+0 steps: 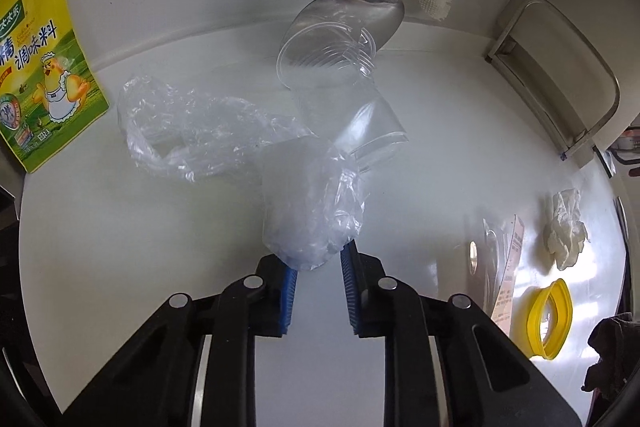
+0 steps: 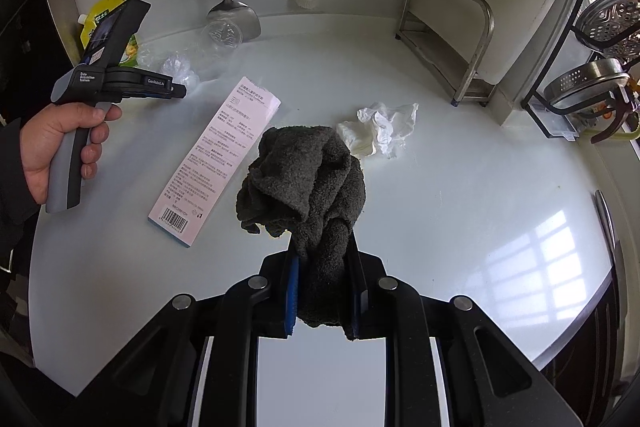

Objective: Collect trash
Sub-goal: 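Grasp the grey cloth with the right tool while the left tool grasps the plastic bag, then carry the plastic bag and grey cloth over the grey bin with both tools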

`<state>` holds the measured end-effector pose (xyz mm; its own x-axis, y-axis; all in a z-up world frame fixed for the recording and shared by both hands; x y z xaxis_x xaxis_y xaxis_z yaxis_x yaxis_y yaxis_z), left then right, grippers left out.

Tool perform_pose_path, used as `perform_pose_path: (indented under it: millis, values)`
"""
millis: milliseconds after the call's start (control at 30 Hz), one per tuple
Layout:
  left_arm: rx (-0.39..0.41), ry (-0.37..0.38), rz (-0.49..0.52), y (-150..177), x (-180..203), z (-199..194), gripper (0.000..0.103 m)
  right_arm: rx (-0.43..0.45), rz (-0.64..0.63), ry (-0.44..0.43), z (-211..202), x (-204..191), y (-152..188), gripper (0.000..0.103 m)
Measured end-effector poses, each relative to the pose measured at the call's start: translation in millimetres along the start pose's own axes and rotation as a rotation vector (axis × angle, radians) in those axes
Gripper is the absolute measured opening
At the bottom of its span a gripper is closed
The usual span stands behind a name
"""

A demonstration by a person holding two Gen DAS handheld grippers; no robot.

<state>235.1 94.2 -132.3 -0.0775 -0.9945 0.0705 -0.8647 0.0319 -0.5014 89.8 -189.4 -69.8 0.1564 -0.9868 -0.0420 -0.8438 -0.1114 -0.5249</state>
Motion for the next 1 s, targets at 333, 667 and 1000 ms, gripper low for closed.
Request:
perform_pose_path:
  millis: [333, 667, 1000]
  values:
    - [0.069, 0.089, -0.029, 20.3, -3.7, -35.4, 0.009, 0.003, 0.007, -0.029, 1.6, -6.8, 2.6, 0.019]
    - [0.099, 0.055, 0.022, 48.0, 17.7, -82.3, 0.008, 0.018, 0.017, -0.071, -10.6, -7.2, 2.4, 0.019]
    - [0.077, 0.007, 0.07, 88.9, 49.8, -119.8, 0.008, 0.005, 0.035, -0.141, -27.3, 1.1, 27.4, 0.019]
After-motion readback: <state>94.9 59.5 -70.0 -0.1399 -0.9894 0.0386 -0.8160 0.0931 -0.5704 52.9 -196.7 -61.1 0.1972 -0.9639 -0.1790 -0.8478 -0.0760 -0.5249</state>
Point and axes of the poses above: each gripper's, at about its wrist camera, not at the fingertips, and z roughly the way its jaws point, x to its right, y to its underside, the point moved 1 cm from there along z, roughly the way its jaws point, and after that the axes turned 10 degrees about z, right-handed, at the moved point
